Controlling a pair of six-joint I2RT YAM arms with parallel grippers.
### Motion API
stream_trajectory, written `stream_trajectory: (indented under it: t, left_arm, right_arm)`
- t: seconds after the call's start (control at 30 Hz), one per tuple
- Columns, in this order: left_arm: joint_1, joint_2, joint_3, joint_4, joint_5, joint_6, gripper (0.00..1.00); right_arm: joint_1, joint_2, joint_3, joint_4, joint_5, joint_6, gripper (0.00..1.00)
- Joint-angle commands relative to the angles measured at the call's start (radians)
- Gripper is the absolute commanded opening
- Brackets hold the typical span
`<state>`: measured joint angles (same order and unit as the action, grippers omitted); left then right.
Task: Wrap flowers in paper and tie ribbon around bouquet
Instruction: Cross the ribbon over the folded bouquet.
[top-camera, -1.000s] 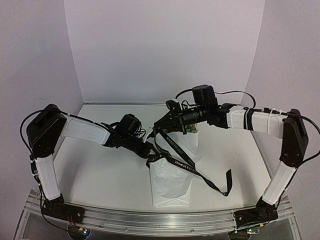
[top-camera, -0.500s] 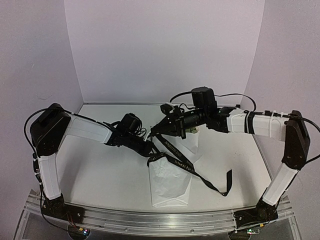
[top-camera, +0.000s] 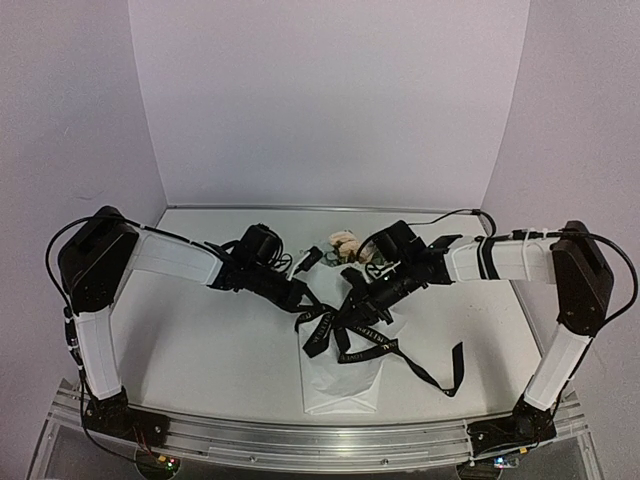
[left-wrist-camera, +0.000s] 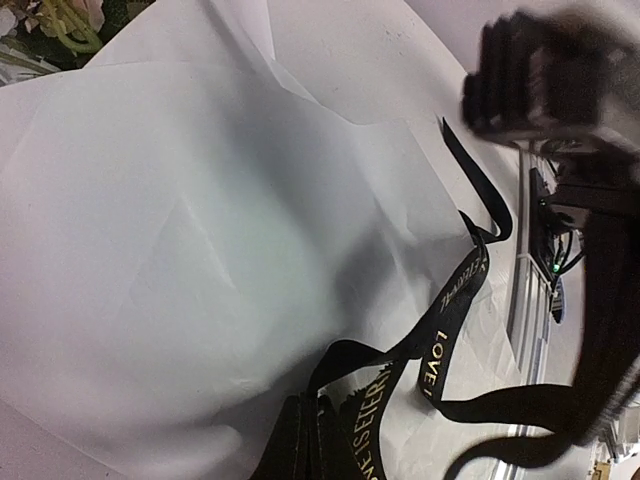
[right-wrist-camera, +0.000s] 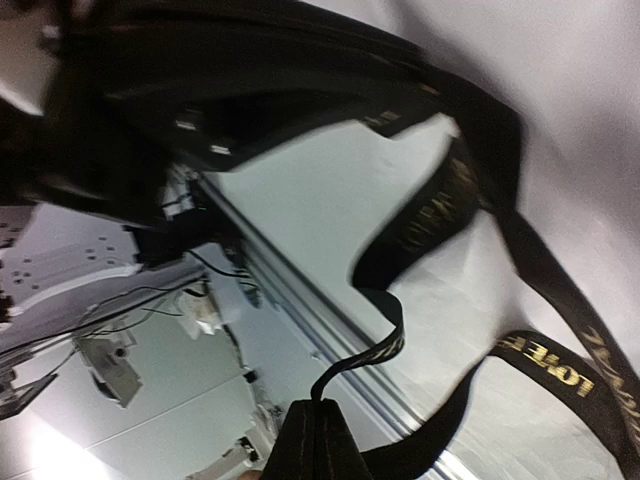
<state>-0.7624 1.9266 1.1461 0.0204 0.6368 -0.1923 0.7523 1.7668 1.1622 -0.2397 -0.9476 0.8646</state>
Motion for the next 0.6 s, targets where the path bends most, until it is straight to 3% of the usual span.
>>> stream_trajectory:
  t: [0.0,0.57]
  left_arm:
    - [0.005,-0.079,0.024,-0.014,0.03,0.005,0.0]
    - [-0.05,-0.176,-0.016,-0.129,0.085,0.04,0.0]
  right_arm:
    - [0.029,-0.041,-0.003,-0.355,0.238,-0.277,0.0]
    - [0.112,0.035,0.085,-0.479,0.616,-0.292,0.0]
